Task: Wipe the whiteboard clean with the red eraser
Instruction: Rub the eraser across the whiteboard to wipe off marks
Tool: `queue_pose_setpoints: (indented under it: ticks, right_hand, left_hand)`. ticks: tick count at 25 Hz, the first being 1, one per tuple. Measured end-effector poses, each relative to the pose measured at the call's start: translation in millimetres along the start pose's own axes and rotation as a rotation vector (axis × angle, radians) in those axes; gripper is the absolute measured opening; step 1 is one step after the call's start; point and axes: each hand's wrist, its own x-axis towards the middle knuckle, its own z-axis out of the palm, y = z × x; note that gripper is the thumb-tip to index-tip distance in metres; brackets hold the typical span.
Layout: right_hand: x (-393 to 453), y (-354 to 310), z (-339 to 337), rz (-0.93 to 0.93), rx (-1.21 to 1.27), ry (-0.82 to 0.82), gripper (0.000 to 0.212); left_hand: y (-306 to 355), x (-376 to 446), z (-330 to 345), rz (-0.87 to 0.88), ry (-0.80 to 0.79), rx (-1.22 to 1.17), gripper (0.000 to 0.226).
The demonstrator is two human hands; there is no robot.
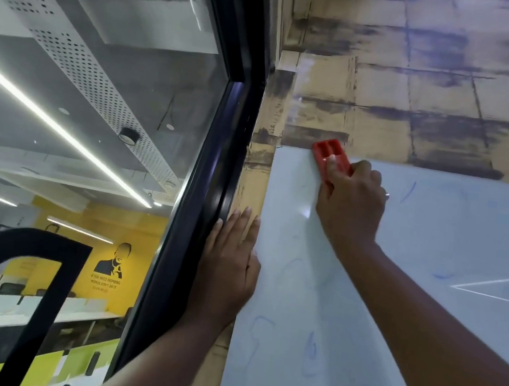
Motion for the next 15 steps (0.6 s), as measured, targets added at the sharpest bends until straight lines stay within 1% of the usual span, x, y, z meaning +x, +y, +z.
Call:
queue_pose_setpoints:
  ticks: [4, 7, 8, 9, 11, 12, 15]
  right_hand:
    - [-48, -13, -11, -0.287, 0.126, -0.004, 0.047]
    - [-57, 9, -23, -0.457, 0.148, -0.081, 0.05]
    - [-51, 21, -24, -0.475, 0.122, -0.082, 0.05]
    - [-43, 34, -24, -0.44, 0.099, -0.07, 0.049]
    - [-33, 55, -26, -0.254, 0.065, -0.038, 0.049]
    - [-32, 59, -27, -0.173, 0.045, -0.029, 0.049]
    - [-35, 51, -26, -0.01, 0.015, -0.032, 0.052]
  left_hand:
    - [-2, -1, 0, 0.007, 0.0, 0.018, 0.058]
    - [-2, -3, -1, 0.0, -0.014, 0.0, 0.058]
    - [-1, -3, -1, 0.001, -0.014, -0.001, 0.058]
    - [-1, -3, -1, 0.006, -0.014, 0.001, 0.058]
    - [-2, -4, -1, 0.013, -0.015, 0.0, 0.058]
    - [-1, -5, -1, 0.013, -0.013, -0.004, 0.058]
    - [-2, -8, 0, 0.021, -0.007, -0.01, 0.058]
